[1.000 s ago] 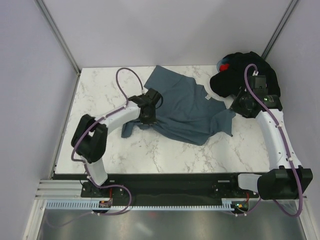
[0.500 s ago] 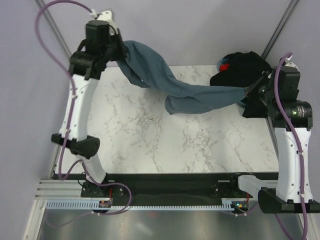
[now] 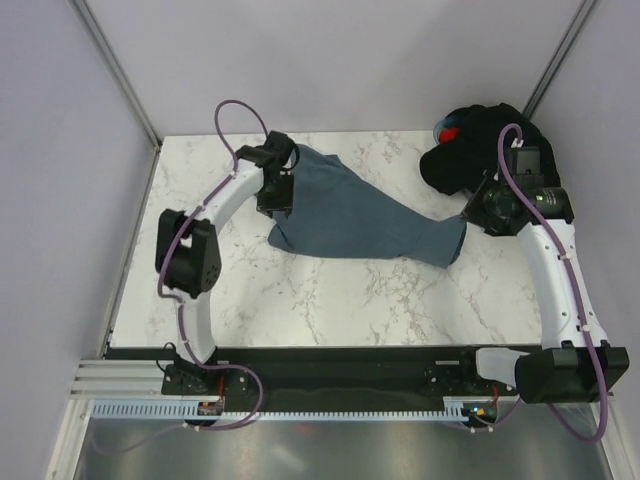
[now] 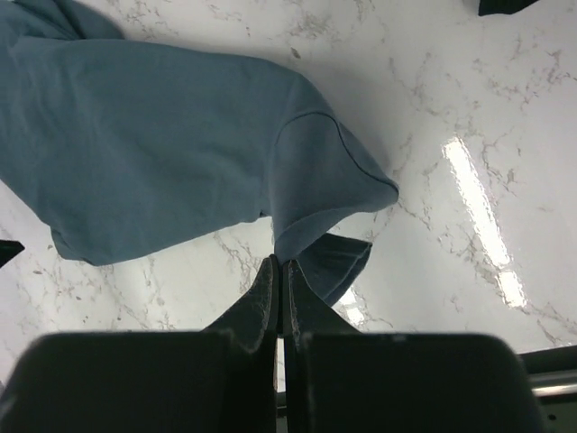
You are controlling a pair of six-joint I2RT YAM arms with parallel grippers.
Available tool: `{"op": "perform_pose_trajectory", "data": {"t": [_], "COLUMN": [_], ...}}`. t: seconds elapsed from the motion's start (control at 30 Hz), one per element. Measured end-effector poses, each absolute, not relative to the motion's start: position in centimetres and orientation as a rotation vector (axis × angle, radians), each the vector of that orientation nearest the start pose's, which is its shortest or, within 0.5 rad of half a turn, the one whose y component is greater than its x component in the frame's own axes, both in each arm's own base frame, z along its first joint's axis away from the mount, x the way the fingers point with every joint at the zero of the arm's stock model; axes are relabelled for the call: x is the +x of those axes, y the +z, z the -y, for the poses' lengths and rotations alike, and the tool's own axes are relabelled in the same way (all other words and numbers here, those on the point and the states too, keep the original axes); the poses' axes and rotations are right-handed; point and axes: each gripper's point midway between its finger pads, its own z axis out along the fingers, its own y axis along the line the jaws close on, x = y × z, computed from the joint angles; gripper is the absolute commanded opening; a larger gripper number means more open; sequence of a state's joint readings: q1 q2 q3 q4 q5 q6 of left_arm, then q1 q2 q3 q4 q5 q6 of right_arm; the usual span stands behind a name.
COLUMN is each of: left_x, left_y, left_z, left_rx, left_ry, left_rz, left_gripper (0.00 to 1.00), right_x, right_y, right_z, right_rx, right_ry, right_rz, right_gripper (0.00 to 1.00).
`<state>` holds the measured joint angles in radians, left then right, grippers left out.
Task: Fold and stack the t-shirts
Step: Flatten the tshirt out
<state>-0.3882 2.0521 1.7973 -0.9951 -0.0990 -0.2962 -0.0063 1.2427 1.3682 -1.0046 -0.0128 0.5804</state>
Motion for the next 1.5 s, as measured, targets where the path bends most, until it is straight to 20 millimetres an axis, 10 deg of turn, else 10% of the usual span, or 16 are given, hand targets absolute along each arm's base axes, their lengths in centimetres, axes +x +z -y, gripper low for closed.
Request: {"op": "perform_pose_trajectory", "data": {"t": [0.13, 0.3, 0.53, 0.93, 1.03, 1.17, 1.37, 1.5], "left_x": [38.5, 35.3, 30.1, 32.5, 33.8, 35.7, 36.9, 35.4], "left_y": [11.5, 9.0, 7.2, 2.8, 2.7, 2.3, 4.9, 12.0], "left_z": [15.6, 15.8, 21.8, 24.4, 24.6, 24.4, 22.9, 21.5], "left_rx": [0.048, 0.012, 0.160, -0.037, -0.063, -0.107, -0.124, -0.088], "left_ry": [-0.078, -0.081, -0.275, -0.407, -0.386, -0.365, -0.326, -0.339], "left_rz": [-2.723, -2.760, -2.732, -2.706, -2.680, -2.661, -2.629, -2.550], "left_gripper": [0.50, 0.55, 0.77, 0.77, 0.60, 0.03, 0.02, 0.07], "right_x": [30.7, 30.5, 30.2, 29.9, 29.8, 29.5, 29.2, 28.4], "right_y": [23.8, 22.2, 20.5, 20.4, 20.1, 19.4, 19.6, 21.4], "right_z": [-2.6, -2.7, -3.3, -3.4, -3.4, -3.4, -3.5, -3.6], "right_rx": [0.697, 0.704, 0.688, 0.667, 0.659, 0.649, 0.635, 0.624], "right_ry": [0.293, 0.290, 0.291, 0.296, 0.294, 0.286, 0.294, 0.314], "right_rz": [-2.355, -2.383, -2.414, -2.405, -2.405, -2.424, -2.424, -2.395], "right_gripper": [0.00, 0.00, 0.00, 0.00, 0.00, 0.00, 0.00, 0.00]}}
